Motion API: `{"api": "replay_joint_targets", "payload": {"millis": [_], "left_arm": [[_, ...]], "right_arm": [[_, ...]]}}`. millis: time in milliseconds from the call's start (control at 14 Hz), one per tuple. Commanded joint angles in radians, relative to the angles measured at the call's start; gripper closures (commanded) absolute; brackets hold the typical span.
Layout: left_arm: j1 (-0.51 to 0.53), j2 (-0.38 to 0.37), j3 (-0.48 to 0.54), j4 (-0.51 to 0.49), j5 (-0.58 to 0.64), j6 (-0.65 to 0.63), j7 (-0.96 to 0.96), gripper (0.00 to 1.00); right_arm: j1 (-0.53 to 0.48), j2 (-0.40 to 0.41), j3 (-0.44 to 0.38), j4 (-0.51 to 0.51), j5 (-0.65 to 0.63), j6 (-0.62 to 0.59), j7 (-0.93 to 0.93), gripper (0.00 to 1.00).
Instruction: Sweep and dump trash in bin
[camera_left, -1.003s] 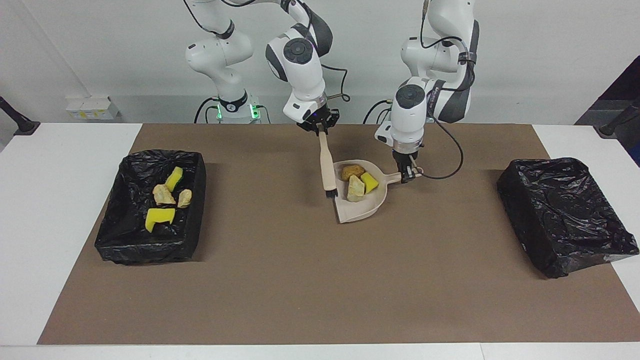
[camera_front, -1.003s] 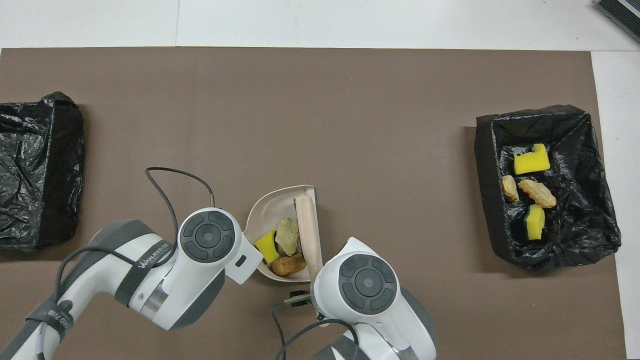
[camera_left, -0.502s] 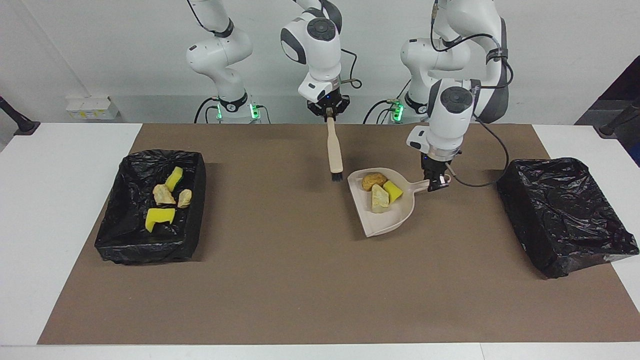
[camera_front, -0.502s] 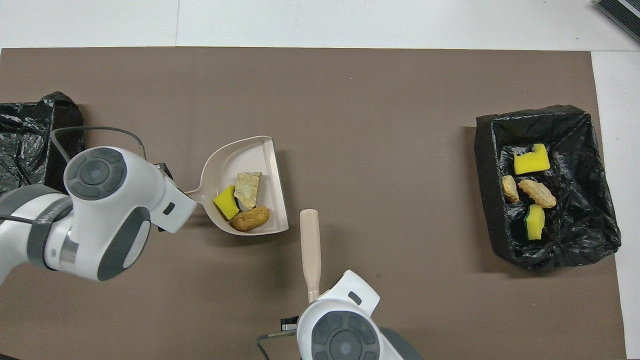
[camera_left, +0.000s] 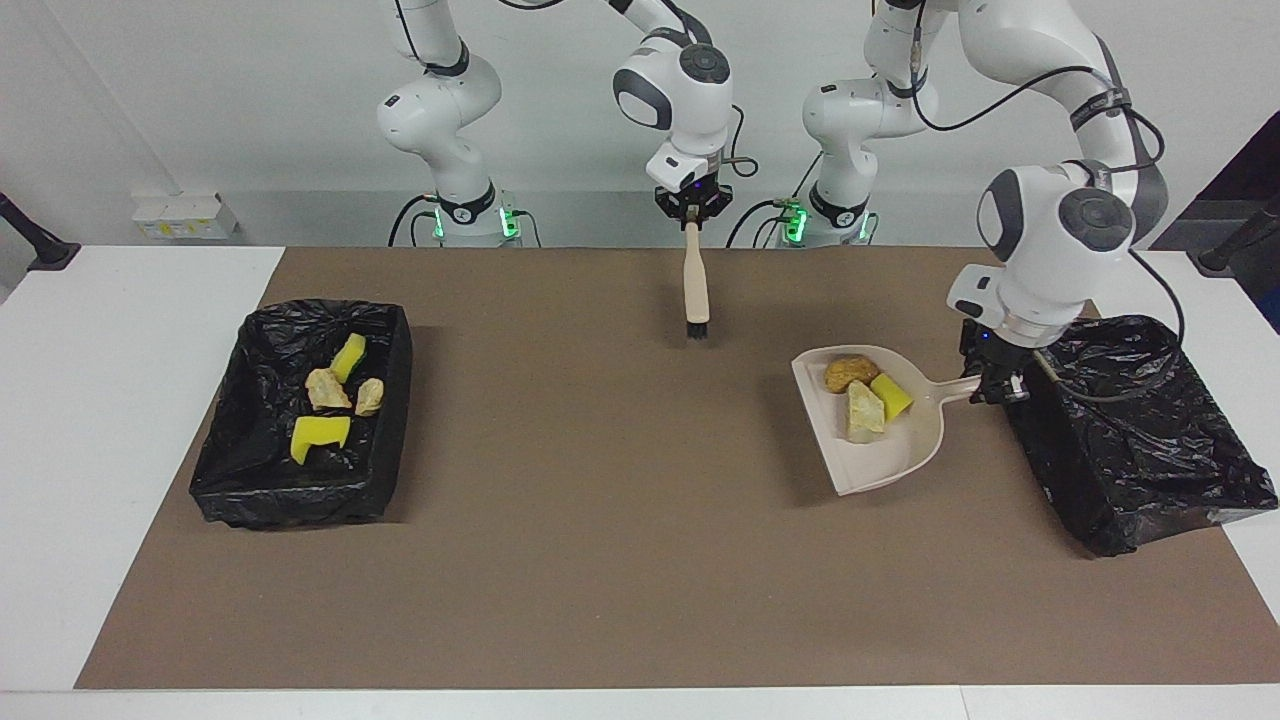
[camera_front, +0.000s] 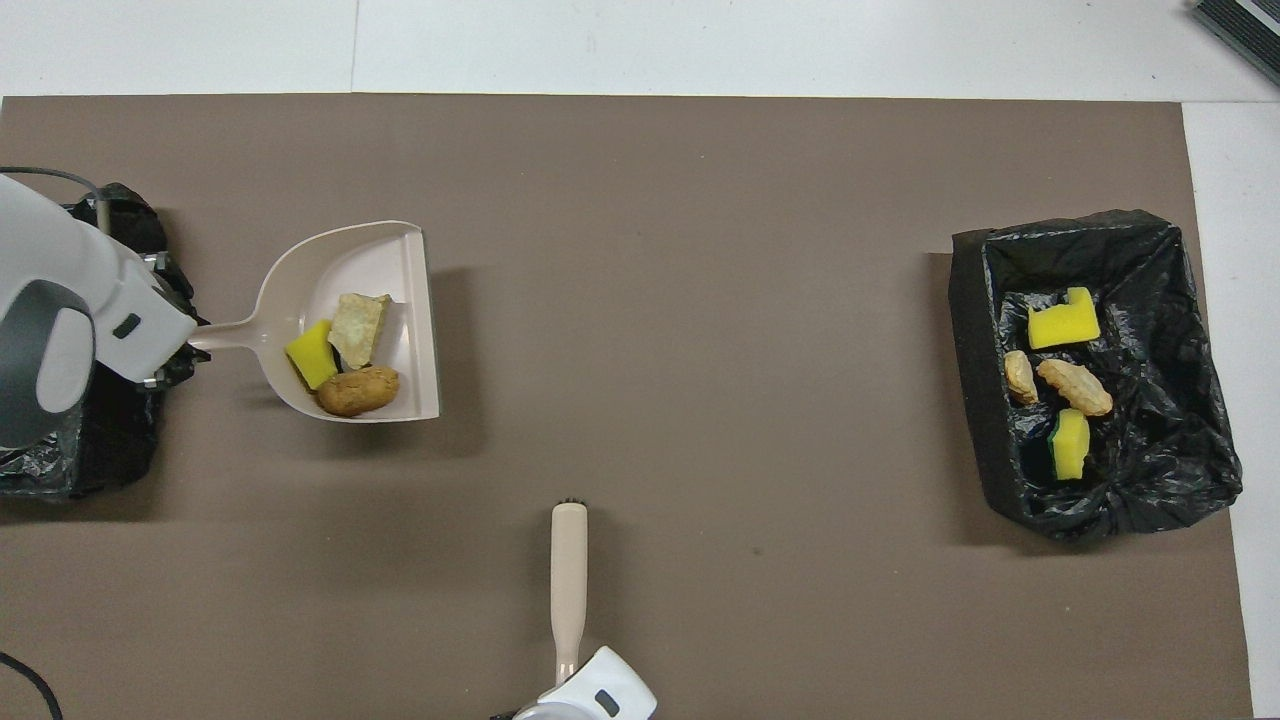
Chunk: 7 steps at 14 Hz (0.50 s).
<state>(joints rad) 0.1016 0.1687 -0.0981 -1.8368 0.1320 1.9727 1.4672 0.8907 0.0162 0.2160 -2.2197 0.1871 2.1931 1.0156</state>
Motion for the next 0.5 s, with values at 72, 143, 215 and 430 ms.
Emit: {"api": "replay_joint_targets", "payload": {"millis": [72,143,215,430], "left_arm": [[0.110,0.121,-0.005,0.241,-0.003,-0.127,0.142,1.00],[0.147,0.147,-0.005,0.289,-0.005,-0.152,0.177,1.00],[0.168,0.170,-0.005,0.332,-0.003,-0.166,0.208,1.00],[0.262,0.210,-0.003,0.439,0.038,-0.195,0.310,1.00]], "right_arm": [[0.001,0.041,-0.003,0.017,-0.026,0.039,0.018,1.00],[0.001,0.039,-0.003,0.014,-0.026,0.034,0.018,1.00],[0.001,0.036,-0.003,0.011,-0.026,0.034,0.018,1.00],[-0.006,0.037,-0.003,0.000,-0.026,0.042,-0.005,0.99]]}}
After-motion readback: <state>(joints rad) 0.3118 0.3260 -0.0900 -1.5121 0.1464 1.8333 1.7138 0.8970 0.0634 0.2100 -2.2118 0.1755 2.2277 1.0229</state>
